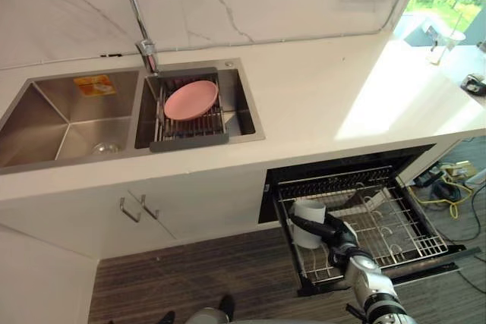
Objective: Walk over to the sink, pick up the cup, carry it to the dishwasher, place the cup inside the dishwasher, then close the dishwasher door
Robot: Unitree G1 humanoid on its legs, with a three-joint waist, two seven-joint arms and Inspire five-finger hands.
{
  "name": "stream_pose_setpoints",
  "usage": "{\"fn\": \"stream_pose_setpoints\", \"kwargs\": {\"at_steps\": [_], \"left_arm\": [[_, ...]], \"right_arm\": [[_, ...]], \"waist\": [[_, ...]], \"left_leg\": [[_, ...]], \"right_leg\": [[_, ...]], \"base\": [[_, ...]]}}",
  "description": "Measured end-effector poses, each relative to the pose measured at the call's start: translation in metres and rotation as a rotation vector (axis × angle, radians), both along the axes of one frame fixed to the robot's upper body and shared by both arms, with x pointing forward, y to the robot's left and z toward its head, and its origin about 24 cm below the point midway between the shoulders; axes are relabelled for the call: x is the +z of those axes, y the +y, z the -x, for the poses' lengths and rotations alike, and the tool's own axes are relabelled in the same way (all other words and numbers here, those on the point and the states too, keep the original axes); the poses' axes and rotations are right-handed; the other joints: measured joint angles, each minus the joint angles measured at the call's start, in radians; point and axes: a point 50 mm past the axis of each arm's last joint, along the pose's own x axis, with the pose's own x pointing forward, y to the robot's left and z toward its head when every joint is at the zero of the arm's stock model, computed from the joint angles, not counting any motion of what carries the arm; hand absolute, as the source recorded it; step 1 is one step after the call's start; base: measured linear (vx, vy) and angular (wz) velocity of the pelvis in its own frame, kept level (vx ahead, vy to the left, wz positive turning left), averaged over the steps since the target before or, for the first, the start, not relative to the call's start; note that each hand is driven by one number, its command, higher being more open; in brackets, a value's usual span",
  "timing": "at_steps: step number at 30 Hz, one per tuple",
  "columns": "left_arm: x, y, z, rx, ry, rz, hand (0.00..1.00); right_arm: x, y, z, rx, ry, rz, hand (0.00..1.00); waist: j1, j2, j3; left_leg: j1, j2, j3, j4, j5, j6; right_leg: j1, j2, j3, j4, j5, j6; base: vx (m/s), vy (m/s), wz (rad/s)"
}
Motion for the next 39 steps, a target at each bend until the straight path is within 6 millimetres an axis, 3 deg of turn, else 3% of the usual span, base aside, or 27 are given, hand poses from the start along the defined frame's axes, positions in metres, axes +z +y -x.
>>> {"fn": "stream_pose_setpoints", "kwargs": {"at_steps": [10, 16, 26, 32, 39], "left_arm": [[-0.004, 0.004, -0.018, -0.093, 0.005, 0.066, 1.00], [0.000, 0.013, -0.042, -0.103, -0.067, 0.083, 1.00], [0.005, 0.015, -0.066, -0.127, -0.123, 0.086, 1.00], [0.004, 0.009, -0.069, -0.163, -0.113, 0.101, 1.00], [0.004, 0.008, -0.072, -0.169, -0.119, 0.103, 1.00]], "right_arm": [[0.011, -0.002, -0.030, 0.011, 0.005, 0.005, 0.00], [0.038, -0.013, -0.062, 0.018, -0.057, 0.040, 0.00], [0.079, -0.035, -0.094, -0.098, -0.169, 0.074, 0.00], [0.090, -0.048, -0.098, -0.127, -0.201, 0.076, 0.00], [0.085, -0.050, -0.094, -0.094, -0.166, 0.070, 0.00]], "waist": [[0.030, -0.003, 0.079], [0.055, -0.008, 0.144], [0.078, -0.007, 0.202], [0.079, -0.003, 0.220], [0.078, 0.004, 0.225]], "left_leg": [[-0.025, 0.000, -0.025, -0.001, 0.024, -0.004], [-0.064, 0.000, -0.036, -0.001, 0.041, -0.001], [-0.099, 0.001, -0.033, 0.004, 0.048, -0.002], [-0.100, 0.000, -0.024, 0.004, 0.048, -0.002], [-0.116, 0.000, -0.010, -0.001, 0.052, -0.002]], "right_leg": [[-0.026, -0.004, -0.016, 0.032, -0.004, -0.006], [-0.065, -0.008, -0.023, 0.053, -0.003, -0.007], [-0.107, -0.012, -0.010, 0.067, -0.005, -0.010], [-0.120, -0.020, 0.008, 0.084, -0.006, -0.011], [-0.146, -0.025, 0.022, 0.098, -0.009, -0.012]], "base": [[-0.05, 0.004, 0.08], [-0.03, 0.007, 0.06], [0.00, 0.000, 0.00], [-0.01, 0.006, -0.03], [-0.04, 0.008, -0.05]]}}
